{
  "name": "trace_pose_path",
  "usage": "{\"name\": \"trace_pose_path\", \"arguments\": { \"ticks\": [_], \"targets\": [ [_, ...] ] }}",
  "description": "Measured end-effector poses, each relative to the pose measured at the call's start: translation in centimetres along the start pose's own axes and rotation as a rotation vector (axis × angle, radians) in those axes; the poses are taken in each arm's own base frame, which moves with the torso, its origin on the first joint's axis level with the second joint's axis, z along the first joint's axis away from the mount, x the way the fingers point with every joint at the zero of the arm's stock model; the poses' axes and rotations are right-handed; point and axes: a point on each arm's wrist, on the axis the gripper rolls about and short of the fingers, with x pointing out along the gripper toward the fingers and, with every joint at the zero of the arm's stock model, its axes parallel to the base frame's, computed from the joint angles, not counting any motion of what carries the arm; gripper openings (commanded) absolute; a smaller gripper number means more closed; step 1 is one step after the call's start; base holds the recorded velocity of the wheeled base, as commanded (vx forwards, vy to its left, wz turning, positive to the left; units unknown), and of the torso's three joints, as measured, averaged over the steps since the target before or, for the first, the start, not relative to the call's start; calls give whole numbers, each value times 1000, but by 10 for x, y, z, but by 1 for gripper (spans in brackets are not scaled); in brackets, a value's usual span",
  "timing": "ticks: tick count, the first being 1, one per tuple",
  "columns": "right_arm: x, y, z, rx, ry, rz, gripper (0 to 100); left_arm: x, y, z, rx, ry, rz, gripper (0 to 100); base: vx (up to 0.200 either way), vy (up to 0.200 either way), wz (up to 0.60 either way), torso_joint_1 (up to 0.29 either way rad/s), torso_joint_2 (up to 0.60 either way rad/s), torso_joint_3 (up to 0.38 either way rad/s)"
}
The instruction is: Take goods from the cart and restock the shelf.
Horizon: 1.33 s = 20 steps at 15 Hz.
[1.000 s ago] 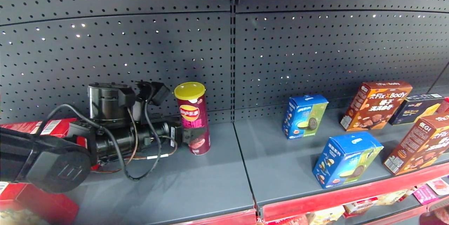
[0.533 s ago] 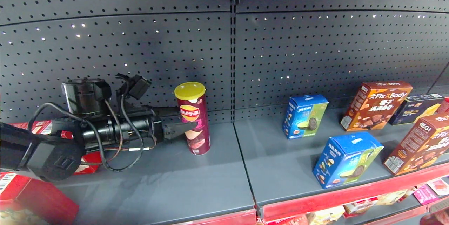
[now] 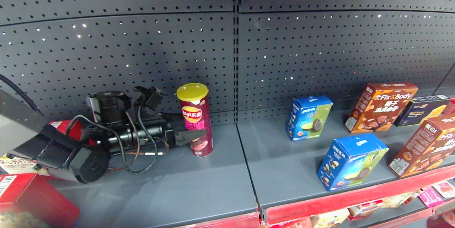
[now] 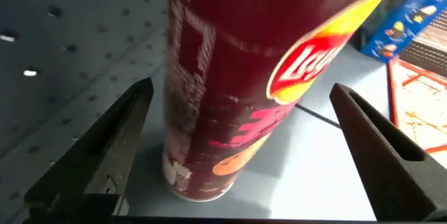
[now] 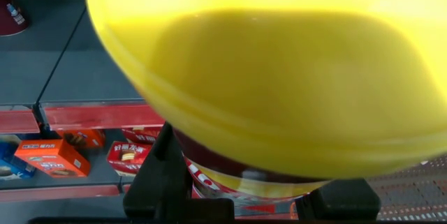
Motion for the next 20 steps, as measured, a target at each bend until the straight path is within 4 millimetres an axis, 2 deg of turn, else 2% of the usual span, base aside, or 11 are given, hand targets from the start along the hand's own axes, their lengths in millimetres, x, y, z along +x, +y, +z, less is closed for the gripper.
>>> {"name": "trace_pose_path", "arguments": {
  "ticks": [3,9,10,15,20],
  "targets": [
    [0,0,0,1,3,0,0,5,5,-6,-10,9,-10,100,0,0,0,0,0,0],
    [1,0,-2,1,10,0,0,14,8,-4,-4,4,-20,100,0,0,0,0,0,0],
    [1,0,-2,1,9,0,0,15,8,-3,0,2,-21,0,0,0,0,0,0,0],
    [1,0,-3,1,12,1,0,15,4,-5,-9,12,-19,0,0,0,0,0,0,0],
    [1,0,-4,1,12,0,0,4,-25,-4,-21,35,23,0,0,0,0,0,0,0]
  ]
}}
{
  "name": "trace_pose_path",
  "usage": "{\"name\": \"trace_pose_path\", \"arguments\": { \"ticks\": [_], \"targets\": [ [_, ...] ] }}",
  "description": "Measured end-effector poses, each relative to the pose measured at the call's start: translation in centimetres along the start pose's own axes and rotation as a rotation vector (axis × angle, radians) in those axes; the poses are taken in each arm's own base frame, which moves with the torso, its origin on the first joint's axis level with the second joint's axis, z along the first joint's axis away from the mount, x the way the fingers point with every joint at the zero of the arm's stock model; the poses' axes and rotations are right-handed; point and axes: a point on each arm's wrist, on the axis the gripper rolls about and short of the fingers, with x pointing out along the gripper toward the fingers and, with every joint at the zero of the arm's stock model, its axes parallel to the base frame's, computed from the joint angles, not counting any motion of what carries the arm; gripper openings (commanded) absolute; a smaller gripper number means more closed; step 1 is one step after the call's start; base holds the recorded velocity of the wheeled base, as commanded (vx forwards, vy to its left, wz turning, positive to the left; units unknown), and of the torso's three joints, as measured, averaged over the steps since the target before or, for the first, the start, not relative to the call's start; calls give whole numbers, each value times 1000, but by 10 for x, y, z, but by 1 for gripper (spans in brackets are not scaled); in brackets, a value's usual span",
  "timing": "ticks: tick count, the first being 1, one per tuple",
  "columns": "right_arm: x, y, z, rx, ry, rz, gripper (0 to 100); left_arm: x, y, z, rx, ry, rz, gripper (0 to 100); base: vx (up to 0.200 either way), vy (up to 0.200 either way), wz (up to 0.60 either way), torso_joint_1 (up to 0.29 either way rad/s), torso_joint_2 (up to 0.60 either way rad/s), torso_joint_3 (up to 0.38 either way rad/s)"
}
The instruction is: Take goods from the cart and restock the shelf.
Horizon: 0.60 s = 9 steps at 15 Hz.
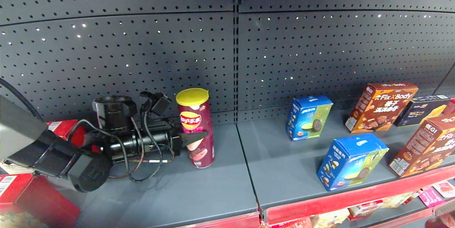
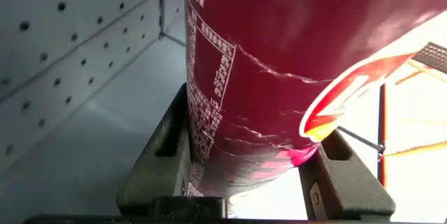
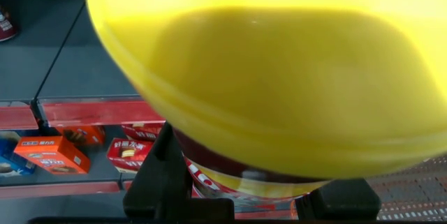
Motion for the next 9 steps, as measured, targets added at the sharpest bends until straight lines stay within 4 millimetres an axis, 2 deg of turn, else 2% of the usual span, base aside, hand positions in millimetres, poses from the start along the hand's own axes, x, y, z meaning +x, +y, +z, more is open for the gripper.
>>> {"name": "trace_pose_path", "arguments": {
  "ticks": [6,9],
  "targets": [
    [-1,0,0,0,-5,-5,0,-12,-48,20,12,-36,166,0,0,0,0,0,0,0],
    [-2,0,0,0,-9,-6,0,-16,-74,23,13,-39,238,0,0,0,0,0,0,0]
  ]
}}
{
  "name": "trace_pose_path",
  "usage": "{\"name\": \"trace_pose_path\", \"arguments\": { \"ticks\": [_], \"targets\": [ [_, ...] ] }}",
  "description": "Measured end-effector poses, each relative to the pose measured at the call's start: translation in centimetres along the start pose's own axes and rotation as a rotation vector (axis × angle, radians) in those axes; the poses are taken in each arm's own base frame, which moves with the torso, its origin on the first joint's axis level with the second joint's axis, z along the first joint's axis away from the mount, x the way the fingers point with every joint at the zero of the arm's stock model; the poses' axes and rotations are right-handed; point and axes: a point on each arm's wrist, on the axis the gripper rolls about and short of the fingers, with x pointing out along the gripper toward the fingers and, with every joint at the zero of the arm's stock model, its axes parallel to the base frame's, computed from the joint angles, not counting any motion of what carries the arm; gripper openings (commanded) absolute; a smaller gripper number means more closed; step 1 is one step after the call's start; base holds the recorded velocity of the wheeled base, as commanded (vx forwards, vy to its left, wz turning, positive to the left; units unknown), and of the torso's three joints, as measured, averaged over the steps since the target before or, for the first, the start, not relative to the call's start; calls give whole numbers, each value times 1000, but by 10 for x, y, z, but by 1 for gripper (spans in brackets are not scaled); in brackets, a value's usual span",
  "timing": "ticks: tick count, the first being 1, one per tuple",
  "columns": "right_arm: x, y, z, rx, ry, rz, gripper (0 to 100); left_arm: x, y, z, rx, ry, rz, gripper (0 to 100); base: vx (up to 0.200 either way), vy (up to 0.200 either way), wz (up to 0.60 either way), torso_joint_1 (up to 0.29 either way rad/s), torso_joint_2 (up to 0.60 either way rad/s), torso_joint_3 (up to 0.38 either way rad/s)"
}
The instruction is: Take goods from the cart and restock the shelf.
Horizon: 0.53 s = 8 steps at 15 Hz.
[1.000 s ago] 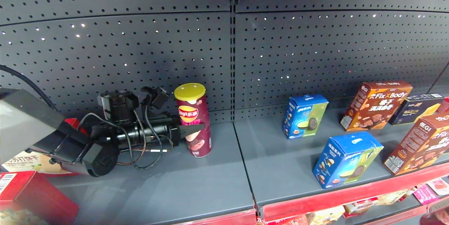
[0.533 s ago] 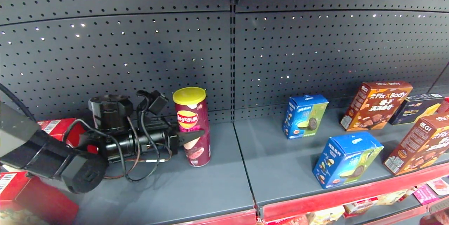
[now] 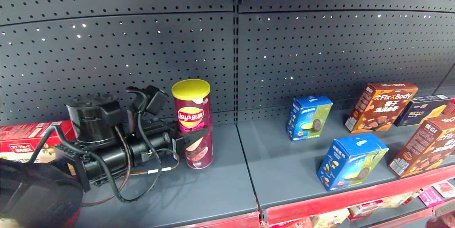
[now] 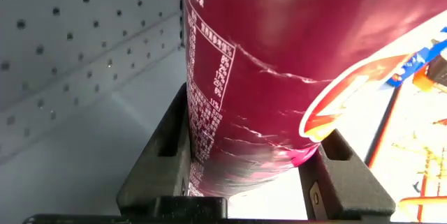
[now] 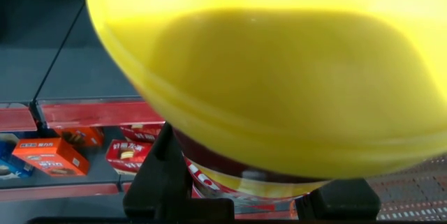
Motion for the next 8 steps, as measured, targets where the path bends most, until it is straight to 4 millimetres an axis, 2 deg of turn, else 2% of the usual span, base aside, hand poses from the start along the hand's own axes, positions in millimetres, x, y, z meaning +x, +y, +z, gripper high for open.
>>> {"name": "trace_pose_path", "arguments": {
  "ticks": [3,5,8],
  "targets": [
    [-2,0,-2,0,8,-1,0,-14,-17,-2,6,-1,29,0,0,0,0,0,0,0],
    [-7,1,-6,0,37,-5,0,-20,-23,-1,10,-12,97,0,0,0,0,0,0,0],
    [-12,1,-3,0,11,-8,0,-30,-28,-4,10,-7,103,0,0,0,0,0,0,0]
  ]
}}
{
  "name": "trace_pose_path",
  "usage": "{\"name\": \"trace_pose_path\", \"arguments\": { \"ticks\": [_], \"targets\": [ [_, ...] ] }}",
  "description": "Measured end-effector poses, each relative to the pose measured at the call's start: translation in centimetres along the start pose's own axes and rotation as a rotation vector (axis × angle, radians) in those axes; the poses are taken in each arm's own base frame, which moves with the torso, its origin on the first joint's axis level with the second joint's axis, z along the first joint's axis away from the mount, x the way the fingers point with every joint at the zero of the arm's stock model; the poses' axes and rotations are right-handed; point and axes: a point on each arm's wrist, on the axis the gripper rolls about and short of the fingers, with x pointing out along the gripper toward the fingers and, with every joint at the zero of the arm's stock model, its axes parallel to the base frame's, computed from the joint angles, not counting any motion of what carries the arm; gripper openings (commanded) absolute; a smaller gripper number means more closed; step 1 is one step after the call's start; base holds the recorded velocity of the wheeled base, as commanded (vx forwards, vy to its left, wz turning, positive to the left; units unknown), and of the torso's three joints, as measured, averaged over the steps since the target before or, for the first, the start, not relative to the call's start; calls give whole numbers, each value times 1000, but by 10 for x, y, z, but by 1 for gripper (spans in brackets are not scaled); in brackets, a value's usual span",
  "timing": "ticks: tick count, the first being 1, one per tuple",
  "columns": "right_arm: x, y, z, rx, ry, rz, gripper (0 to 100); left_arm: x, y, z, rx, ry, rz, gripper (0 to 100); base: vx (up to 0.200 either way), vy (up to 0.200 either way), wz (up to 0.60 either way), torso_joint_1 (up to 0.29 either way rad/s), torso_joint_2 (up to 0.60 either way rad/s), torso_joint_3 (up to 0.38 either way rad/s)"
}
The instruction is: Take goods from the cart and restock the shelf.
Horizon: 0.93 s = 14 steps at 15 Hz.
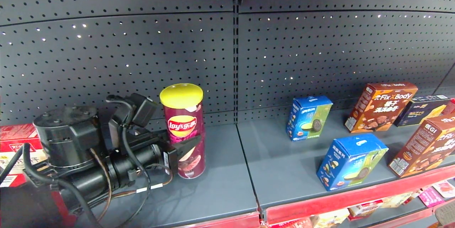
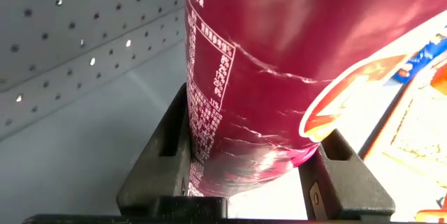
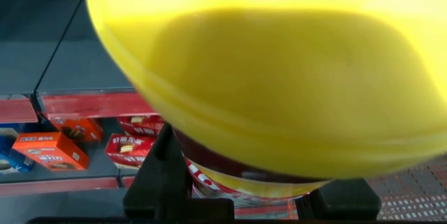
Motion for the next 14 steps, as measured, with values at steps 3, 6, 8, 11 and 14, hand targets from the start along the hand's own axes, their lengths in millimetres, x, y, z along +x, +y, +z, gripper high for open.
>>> {"name": "trace_pose_path", "arguments": {
  "ticks": [3,6,8,11,14],
  "targets": [
    [-2,0,3,0,-15,-2,0,-12,-8,-7,-9,15,40,0,0,0,0,0,0,0],
    [-3,0,4,0,-21,-3,0,-21,-16,-11,-43,18,77,0,0,0,0,0,0,0],
    [-3,0,5,0,-24,-5,0,-25,-19,-14,-44,21,110,0,0,0,0,0,0,0],
    [-4,0,6,0,-20,-5,0,-31,-24,-21,-43,36,166,0,0,0,0,0,0,0],
    [-5,0,8,0,-20,-5,0,-34,-26,-27,-46,55,163,0,0,0,0,0,0,0]
  ]
}}
